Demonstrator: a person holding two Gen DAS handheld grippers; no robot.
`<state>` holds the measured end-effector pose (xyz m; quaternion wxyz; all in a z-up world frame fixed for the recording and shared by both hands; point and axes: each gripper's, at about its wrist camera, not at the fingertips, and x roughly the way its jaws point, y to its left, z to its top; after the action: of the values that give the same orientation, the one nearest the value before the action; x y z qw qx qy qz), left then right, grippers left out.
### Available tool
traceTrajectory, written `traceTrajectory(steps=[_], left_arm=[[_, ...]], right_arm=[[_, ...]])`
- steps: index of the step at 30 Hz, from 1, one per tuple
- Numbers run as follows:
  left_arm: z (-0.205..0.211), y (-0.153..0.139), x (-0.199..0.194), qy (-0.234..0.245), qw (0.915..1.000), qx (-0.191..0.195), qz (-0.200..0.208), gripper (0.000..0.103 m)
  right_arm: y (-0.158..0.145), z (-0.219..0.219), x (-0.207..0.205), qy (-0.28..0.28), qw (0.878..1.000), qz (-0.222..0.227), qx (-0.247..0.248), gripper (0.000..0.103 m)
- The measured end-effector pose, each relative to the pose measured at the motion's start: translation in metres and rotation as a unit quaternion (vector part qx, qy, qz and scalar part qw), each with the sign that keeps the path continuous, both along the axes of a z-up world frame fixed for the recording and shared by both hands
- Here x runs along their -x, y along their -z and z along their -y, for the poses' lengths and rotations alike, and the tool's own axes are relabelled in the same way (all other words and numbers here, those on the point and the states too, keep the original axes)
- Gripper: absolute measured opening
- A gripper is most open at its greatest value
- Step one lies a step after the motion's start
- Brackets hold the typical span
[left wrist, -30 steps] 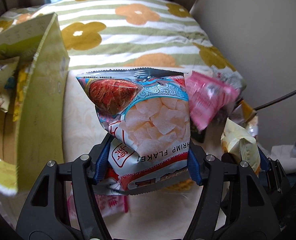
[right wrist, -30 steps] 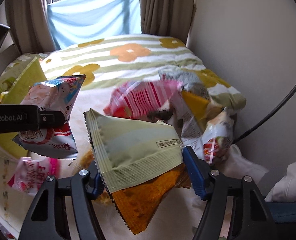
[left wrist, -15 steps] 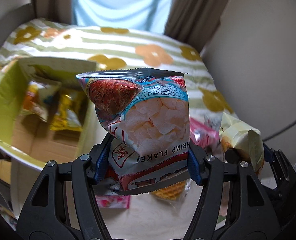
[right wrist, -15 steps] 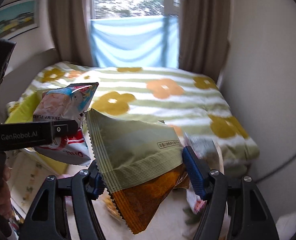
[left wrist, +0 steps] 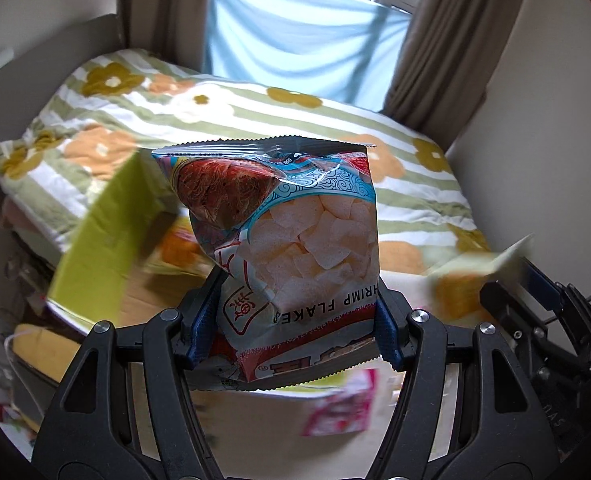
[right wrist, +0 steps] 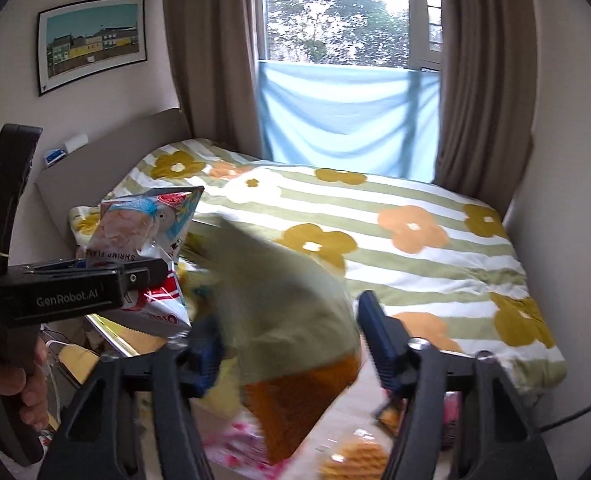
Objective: Organize snacks
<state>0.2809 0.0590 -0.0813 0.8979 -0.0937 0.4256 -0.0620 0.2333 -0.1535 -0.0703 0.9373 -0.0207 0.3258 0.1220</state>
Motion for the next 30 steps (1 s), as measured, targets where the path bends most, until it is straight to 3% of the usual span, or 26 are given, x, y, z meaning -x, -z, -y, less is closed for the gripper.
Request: traceTrajectory(steps=[2, 4, 5, 6, 9, 11, 18, 20, 21, 22, 23, 24, 25, 30], left_arm=[[-0.025, 0.008, -0.007, 0.000, 0.9999, 0.007, -0.013, 0.062], [-0.048, 0.021, -0.015, -0.009, 0.9995, 0.007, -0.030, 0.062], [-0.059, 0.026, -0.018, -0.008, 0.9993, 0.011, -0.036, 0.062], [-0.068, 0.030, -0.019, -0.005, 0.9992, 0.012, -0.037, 0.062], [-0.085, 0.043, -0.029, 0.011, 0.9987, -0.010, -0.048, 0.062], [-0.091, 0.052, -0.035, 0.020, 0.9980, 0.002, -0.061, 0.062], [-0.088, 0.060, -0.043, 0.044, 0.9963, 0.028, -0.068, 0.062], [-0.080, 0.060, -0.042, 0.053, 0.9957, 0.032, -0.068, 0.062], [-0.075, 0.059, -0.041, 0.056, 0.9957, 0.031, -0.067, 0.062], [-0.068, 0.059, -0.039, 0.061, 0.9955, 0.031, -0.065, 0.062], [-0.062, 0.058, -0.037, 0.064, 0.9954, 0.031, -0.065, 0.062], [-0.056, 0.057, -0.036, 0.066, 0.9951, 0.032, -0.066, 0.062], [-0.051, 0.057, -0.034, 0.068, 0.9948, 0.035, -0.068, 0.062], [-0.023, 0.055, -0.024, 0.084, 0.9936, 0.031, -0.069, 0.062]], right_arm=[[0.003, -0.025, -0.008, -0.008, 1.000, -0.009, -0.015, 0.044], [0.017, -0.050, -0.024, -0.034, 0.999, -0.030, -0.032, 0.007], [0.027, -0.059, -0.032, -0.045, 0.998, -0.037, -0.033, 0.007], [0.035, -0.062, -0.039, -0.021, 0.998, -0.049, -0.023, 0.007], [0.036, -0.047, -0.047, 0.017, 0.995, -0.062, -0.073, 0.007], [0.035, -0.036, -0.049, 0.054, 0.995, -0.060, -0.056, 0.007], [0.048, 0.008, -0.032, 0.137, 0.984, -0.090, -0.064, 0.007], [0.055, 0.027, -0.025, 0.162, 0.979, -0.106, -0.064, 0.013], [0.059, 0.036, -0.022, 0.170, 0.977, -0.112, -0.064, 0.025], [0.064, 0.045, -0.019, 0.177, 0.975, -0.118, -0.064, 0.046], [0.070, 0.054, -0.014, 0.182, 0.973, -0.124, -0.067, 0.060], [0.073, 0.058, -0.011, 0.180, 0.973, -0.127, -0.068, 0.080], [0.078, 0.062, -0.007, 0.175, 0.974, -0.128, -0.069, 0.084], [0.096, 0.062, 0.007, 0.122, 0.981, -0.148, -0.018, 0.084]])
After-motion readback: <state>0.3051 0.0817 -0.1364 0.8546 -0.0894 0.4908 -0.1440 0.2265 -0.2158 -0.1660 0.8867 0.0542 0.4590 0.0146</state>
